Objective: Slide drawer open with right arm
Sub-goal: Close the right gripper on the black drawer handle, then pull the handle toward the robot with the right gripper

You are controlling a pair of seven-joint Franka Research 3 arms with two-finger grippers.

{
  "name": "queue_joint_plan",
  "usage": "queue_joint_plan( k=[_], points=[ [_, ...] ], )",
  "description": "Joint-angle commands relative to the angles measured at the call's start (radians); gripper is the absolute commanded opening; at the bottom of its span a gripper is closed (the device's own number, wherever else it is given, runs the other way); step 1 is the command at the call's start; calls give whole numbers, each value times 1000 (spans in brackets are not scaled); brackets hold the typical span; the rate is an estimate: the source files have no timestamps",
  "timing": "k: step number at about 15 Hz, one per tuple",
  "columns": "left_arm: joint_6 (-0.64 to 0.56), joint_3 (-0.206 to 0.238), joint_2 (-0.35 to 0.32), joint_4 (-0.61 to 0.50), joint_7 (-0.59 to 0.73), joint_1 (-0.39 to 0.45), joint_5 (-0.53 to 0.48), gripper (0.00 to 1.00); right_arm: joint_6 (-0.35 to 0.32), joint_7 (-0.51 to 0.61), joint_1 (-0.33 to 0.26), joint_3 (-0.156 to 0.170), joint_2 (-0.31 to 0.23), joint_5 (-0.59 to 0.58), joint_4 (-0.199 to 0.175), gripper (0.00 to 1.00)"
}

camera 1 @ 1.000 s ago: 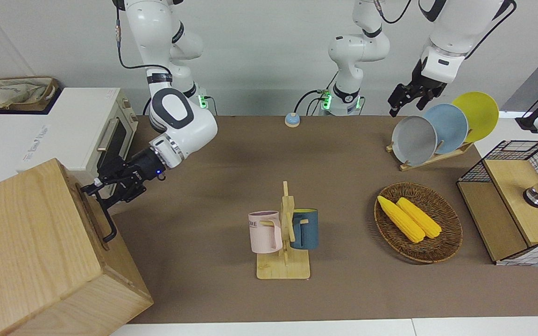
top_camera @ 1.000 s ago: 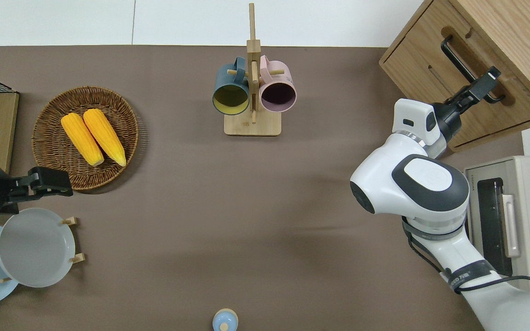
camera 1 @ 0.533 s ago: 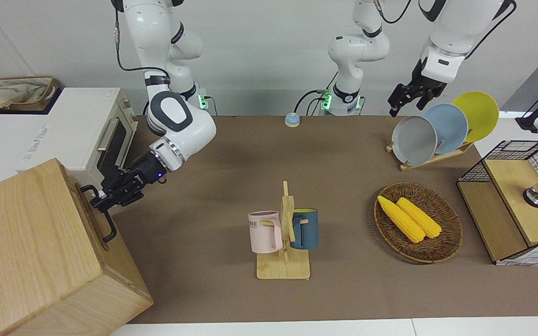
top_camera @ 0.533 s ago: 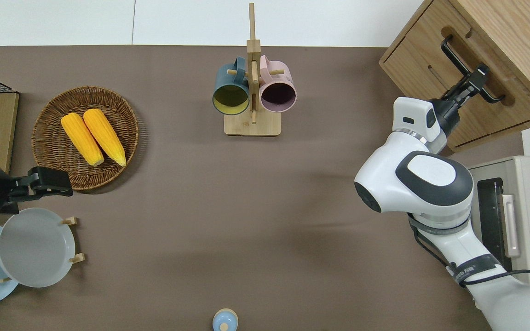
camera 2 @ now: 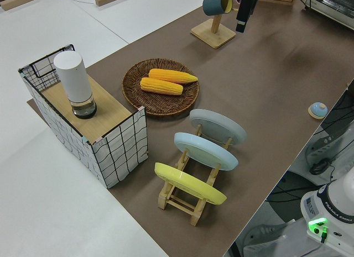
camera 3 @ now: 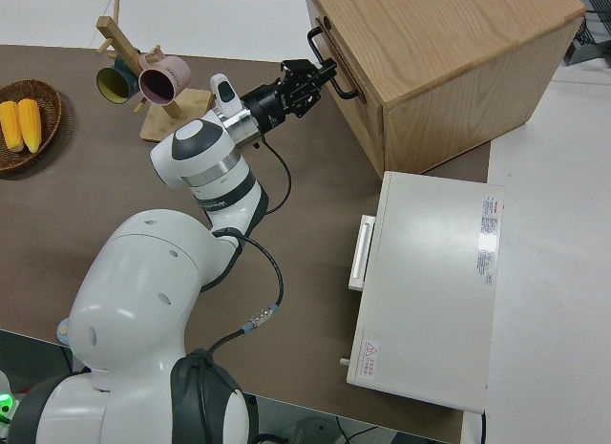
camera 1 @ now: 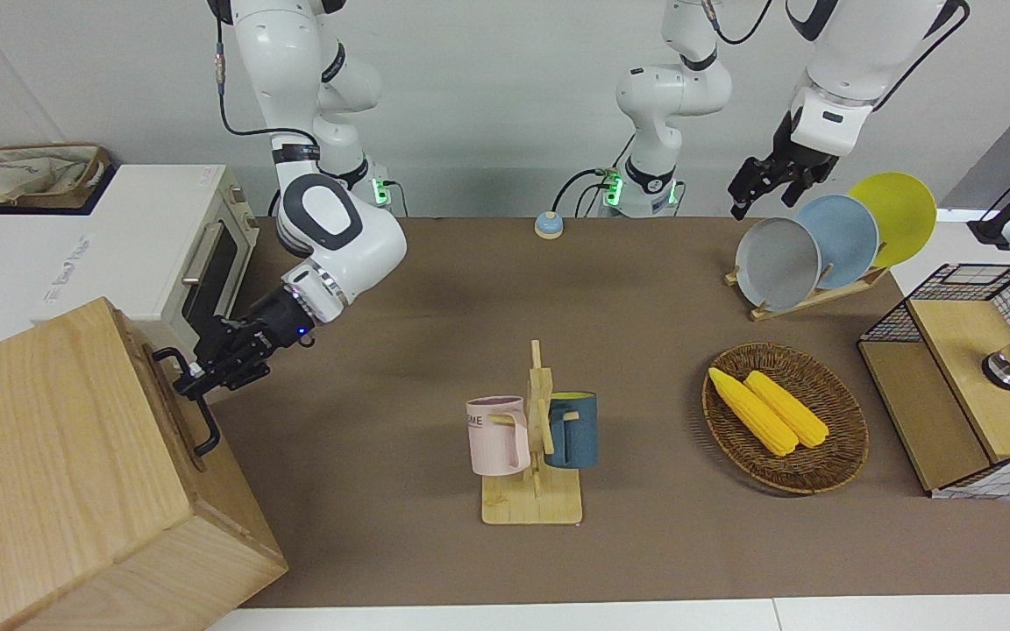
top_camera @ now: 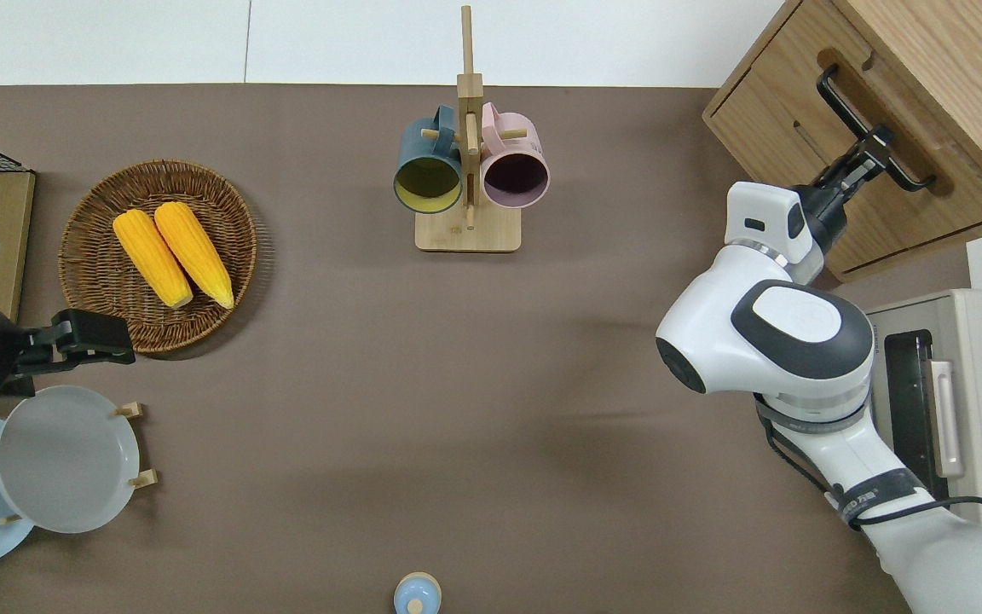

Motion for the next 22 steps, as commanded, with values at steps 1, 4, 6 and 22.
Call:
queue_joint_plan(
  k=[1, 4, 6, 22],
  points=[
    [-15, 4, -8, 4, 7, 0, -1, 993, -20, -2, 5, 48, 3, -16, 31, 0],
    [-15, 4, -8, 4, 7, 0, -1, 993, -92, -19, 6, 120, -3, 87, 31, 0],
    [-17, 4, -8, 4, 7, 0, -1, 993, -145, -42, 6, 164, -4, 125, 32, 0],
    [-17, 4, -8, 4, 7, 0, -1, 993, -474, -124, 72, 410, -32, 403, 54, 0]
  ],
)
